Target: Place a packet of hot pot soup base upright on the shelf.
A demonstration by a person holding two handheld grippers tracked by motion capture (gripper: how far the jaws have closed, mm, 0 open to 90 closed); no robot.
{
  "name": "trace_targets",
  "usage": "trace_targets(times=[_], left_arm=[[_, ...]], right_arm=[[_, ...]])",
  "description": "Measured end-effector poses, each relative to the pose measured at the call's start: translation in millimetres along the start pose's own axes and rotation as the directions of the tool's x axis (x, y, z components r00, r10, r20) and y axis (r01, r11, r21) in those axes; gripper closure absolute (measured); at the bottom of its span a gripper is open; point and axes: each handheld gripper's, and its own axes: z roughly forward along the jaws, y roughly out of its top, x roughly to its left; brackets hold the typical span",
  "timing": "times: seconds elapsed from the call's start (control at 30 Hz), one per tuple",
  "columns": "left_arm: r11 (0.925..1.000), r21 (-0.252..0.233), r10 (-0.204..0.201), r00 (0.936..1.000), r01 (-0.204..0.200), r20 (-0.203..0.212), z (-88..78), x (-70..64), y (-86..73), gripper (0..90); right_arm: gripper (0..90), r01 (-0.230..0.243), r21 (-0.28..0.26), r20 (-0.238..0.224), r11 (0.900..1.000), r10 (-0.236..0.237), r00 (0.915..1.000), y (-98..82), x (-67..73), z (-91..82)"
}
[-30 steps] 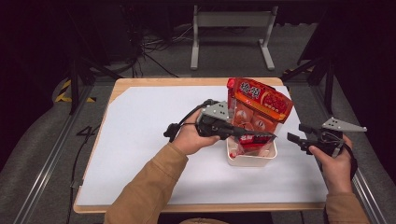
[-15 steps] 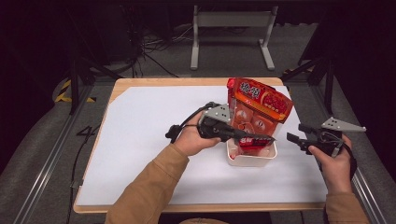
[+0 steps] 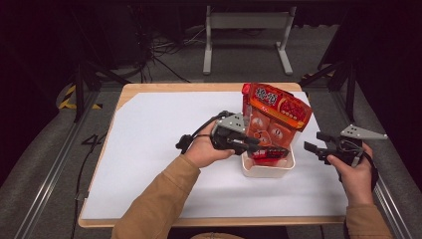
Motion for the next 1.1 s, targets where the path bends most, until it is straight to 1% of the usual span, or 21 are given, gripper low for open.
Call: trace_targets(times=[0.03, 0.1, 0.13, 0.17, 0.3, 0.33, 0.37, 0.4, 0.47, 0.5, 0.6, 0.67, 0.73, 0.83, 0.9, 0.93, 1.1], left_arm=[[0.9999, -0.007, -0.008, 1.0000, 0.008, 0.002, -0.7, -0.5, 0.0, 67.0], [0.9997, -0.019, -0.016, 0.9999, 0.016, -0.003, -2.9, -0.6, 0.1, 60.5], [0.9997, -0.019, -0.016, 0.9999, 0.016, -0.003, -2.9, -0.6, 0.1, 59.1], [0.9994, -0.030, -0.020, 0.9998, 0.020, -0.002, -3.7, -0.3, -0.1, 59.1], [0.9975, -0.057, -0.042, 0.9990, 0.041, -0.017, -9.2, -0.1, -0.7, 51.1], [0.9967, -0.064, -0.050, 0.9987, 0.049, -0.013, -11.6, -0.1, -0.7, 49.3], [0.9967, -0.064, -0.050, 0.9987, 0.049, -0.013, -11.6, -0.1, -0.7, 49.3], [0.9950, -0.073, -0.069, 0.9976, 0.069, -0.003, -14.2, -1.3, -1.0, 49.2], [0.9944, -0.083, -0.066, 0.9977, 0.065, -0.011, -19.5, -3.0, -1.1, 48.6], [0.9936, -0.087, -0.073, 0.9973, 0.072, -0.012, -21.8, -3.9, -1.2, 48.6], [0.9910, -0.099, -0.094, 0.9951, 0.091, -0.030, -33.3, -7.3, -3.2, 48.6], [0.9911, -0.098, -0.095, 0.9945, 0.090, -0.045, -39.2, -8.9, -5.2, 48.5], [0.9903, -0.097, -0.106, 0.9921, 0.099, -0.067, -45.2, -9.7, -7.9, 48.5], [0.9876, -0.109, -0.123, 0.9883, 0.113, -0.090, -55.5, -9.9, -12.7, 48.2], [0.9863, -0.113, -0.133, 0.9845, 0.120, -0.115, -64.3, -10.0, -16.7, 47.4], [0.9860, -0.114, -0.135, 0.9837, 0.122, -0.119, -67.4, -9.9, -18.1, 47.3], [0.9817, -0.131, -0.159, 0.9721, 0.138, -0.172, -89.5, -10.4, -27.5, 46.2]], right_arm=[[27.3, 0.001, -0.001, -0.001, 1.000, -0.001, 1.0000, 0.3, 0.1, 0.6], [27.2, 0.001, -0.001, -0.002, 1.000, -0.001, 1.0000, 0.7, 0.4, 1.6], [27.2, 0.001, -0.001, -0.002, 1.000, -0.001, 1.0000, 0.7, 0.4, 1.6], [27.1, 0.003, -0.001, -0.005, 1.000, -0.003, 1.0000, 1.0, 0.4, 2.0], [26.5, -0.001, -0.004, -0.008, 1.000, 0.001, 1.0000, 1.9, 0.7, 3.8], [26.5, 0.002, -0.003, -0.012, 1.000, -0.003, 0.9999, 2.1, 0.6, 4.4], [26.5, 0.002, -0.003, -0.012, 1.000, -0.003, 0.9999, 2.1, 0.6, 4.4], [26.2, 0.002, -0.002, -0.014, 1.000, -0.002, 0.9999, 2.4, 0.7, 5.6], [26.2, 0.002, -0.002, -0.015, 1.000, -0.002, 0.9999, 2.9, 0.5, 6.4], [26.2, 0.002, -0.002, -0.015, 1.000, -0.002, 0.9999, 2.9, 0.5, 6.4], [26.2, 0.003, -0.001, -0.020, 1.000, -0.003, 0.9998, 3.8, 0.9, 8.3], [26.2, 0.006, 0.000, -0.022, 1.000, -0.006, 0.9997, 4.4, 1.3, 9.8], [26.2, 0.005, 0.002, -0.024, 1.000, -0.005, 0.9997, 5.1, 1.8, 11.0], [26.1, 0.010, 0.000, -0.031, 1.000, -0.010, 0.9995, 6.6, 2.0, 13.2], [26.0, 0.009, 0.001, -0.032, 1.000, -0.009, 0.9995, 7.3, 2.1, 14.9], [26.0, 0.007, 0.003, -0.034, 1.000, -0.007, 0.9994, 7.4, 2.2, 15.8], [25.9, 0.010, 0.008, -0.037, 1.000, -0.009, 0.9993, 7.6, 2.5, 17.9]])
